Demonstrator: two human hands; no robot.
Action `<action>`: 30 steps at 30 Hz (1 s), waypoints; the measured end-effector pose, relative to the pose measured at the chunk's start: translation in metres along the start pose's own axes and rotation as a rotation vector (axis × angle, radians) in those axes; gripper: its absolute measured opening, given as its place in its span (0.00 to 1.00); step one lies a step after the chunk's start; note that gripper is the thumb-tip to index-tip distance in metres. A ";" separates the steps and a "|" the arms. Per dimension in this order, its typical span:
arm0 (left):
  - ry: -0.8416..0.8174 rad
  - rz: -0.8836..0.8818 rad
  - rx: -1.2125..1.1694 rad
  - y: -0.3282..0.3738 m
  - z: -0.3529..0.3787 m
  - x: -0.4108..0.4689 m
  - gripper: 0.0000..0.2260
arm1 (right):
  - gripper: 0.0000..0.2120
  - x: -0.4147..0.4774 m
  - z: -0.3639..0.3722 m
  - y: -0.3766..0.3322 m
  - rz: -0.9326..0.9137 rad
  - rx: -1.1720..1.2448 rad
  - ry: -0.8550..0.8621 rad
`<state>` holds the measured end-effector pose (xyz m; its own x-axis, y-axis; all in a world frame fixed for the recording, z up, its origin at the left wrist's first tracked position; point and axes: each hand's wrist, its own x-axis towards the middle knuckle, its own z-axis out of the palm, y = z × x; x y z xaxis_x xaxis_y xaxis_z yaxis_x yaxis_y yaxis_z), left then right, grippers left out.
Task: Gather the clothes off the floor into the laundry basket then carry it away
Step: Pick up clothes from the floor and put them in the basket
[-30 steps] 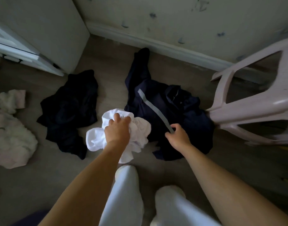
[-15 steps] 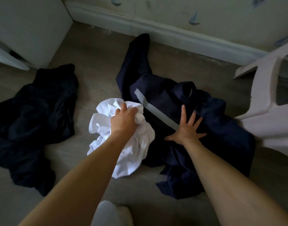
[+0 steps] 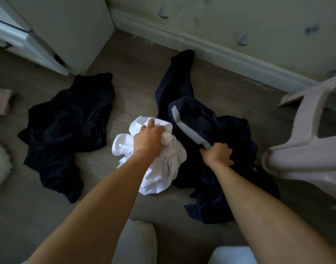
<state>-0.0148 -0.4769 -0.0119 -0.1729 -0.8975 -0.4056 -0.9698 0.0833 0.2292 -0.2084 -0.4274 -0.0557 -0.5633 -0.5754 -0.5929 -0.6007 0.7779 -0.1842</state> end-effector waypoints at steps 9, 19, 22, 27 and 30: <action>0.024 -0.098 -0.204 0.002 -0.172 -0.128 0.16 | 0.22 -0.173 -0.183 -0.069 -0.309 0.084 -0.166; 0.170 -0.352 -0.374 -0.057 -0.359 -0.280 0.16 | 0.38 -0.374 -0.277 -0.196 -0.576 -0.043 -0.264; 0.253 -0.409 -0.410 -0.076 -0.392 -0.324 0.14 | 0.31 -0.425 -0.292 -0.221 -0.747 -0.123 -0.307; 0.433 -0.557 -0.468 -0.096 -0.430 -0.419 0.11 | 0.29 -0.528 -0.311 -0.247 -1.014 -0.177 -0.335; 0.519 -0.672 -0.522 -0.108 -0.434 -0.488 0.10 | 0.26 -0.593 -0.318 -0.255 -1.161 -0.164 -0.347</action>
<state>0.2489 -0.2355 0.5455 0.6021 -0.7766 -0.1855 -0.6195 -0.6010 0.5050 0.0990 -0.3651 0.5919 0.5214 -0.7895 -0.3237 -0.7242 -0.2089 -0.6571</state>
